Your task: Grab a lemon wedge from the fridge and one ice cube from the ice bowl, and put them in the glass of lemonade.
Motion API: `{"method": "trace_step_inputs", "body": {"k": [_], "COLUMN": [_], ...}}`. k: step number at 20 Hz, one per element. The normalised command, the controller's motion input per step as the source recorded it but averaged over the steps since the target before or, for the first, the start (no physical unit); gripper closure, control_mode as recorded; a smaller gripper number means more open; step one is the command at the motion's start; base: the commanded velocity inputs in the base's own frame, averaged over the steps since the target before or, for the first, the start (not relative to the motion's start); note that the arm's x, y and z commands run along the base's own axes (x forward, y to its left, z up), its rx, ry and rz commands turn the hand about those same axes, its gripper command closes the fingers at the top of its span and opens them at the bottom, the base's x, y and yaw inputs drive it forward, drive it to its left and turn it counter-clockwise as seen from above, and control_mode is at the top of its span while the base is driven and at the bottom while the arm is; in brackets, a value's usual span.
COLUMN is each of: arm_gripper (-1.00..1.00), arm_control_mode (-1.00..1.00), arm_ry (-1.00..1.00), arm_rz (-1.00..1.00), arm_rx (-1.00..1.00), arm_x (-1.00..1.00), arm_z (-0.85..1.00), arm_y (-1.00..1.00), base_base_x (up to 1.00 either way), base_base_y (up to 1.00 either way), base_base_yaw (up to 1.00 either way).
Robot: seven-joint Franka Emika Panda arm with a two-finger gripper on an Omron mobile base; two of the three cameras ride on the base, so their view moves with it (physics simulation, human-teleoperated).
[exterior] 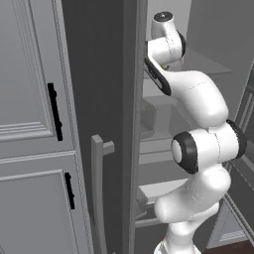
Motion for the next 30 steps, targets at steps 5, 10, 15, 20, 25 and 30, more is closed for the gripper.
{"method": "trace_step_inputs", "body": {"k": [5, 10, 15, 20, 25, 30], "arm_gripper": [1.00, 1.00, 1.00, 1.00, 1.00, 1.00], "arm_control_mode": [-1.00, -1.00, -1.00, -1.00, 1.00, 1.00], "arm_ry": [-0.19, -0.03, 0.03, 0.00, 0.00, 0.00], "arm_rz": [0.11, 0.17, 0.35, 0.28, 0.08, 0.00], "arm_rx": [0.00, -0.01, -0.07, -0.11, -0.05, 0.00], "arm_x": [-1.00, -1.00, -1.00, -1.00, -0.40, 0.00], "arm_z": [-0.32, -0.06, -0.02, 0.00, -0.01, 0.00], "arm_y": [-0.39, -0.14, 0.00, 0.00, 0.00, 0.00], "base_base_x": [0.00, 0.00, 0.00, 0.00, -0.60, -1.00], "base_base_y": [0.00, 0.00, 0.00, 0.00, 0.00, 0.08], "base_base_yaw": [0.00, 0.00, 0.00, 0.00, 0.10, 0.10]}}
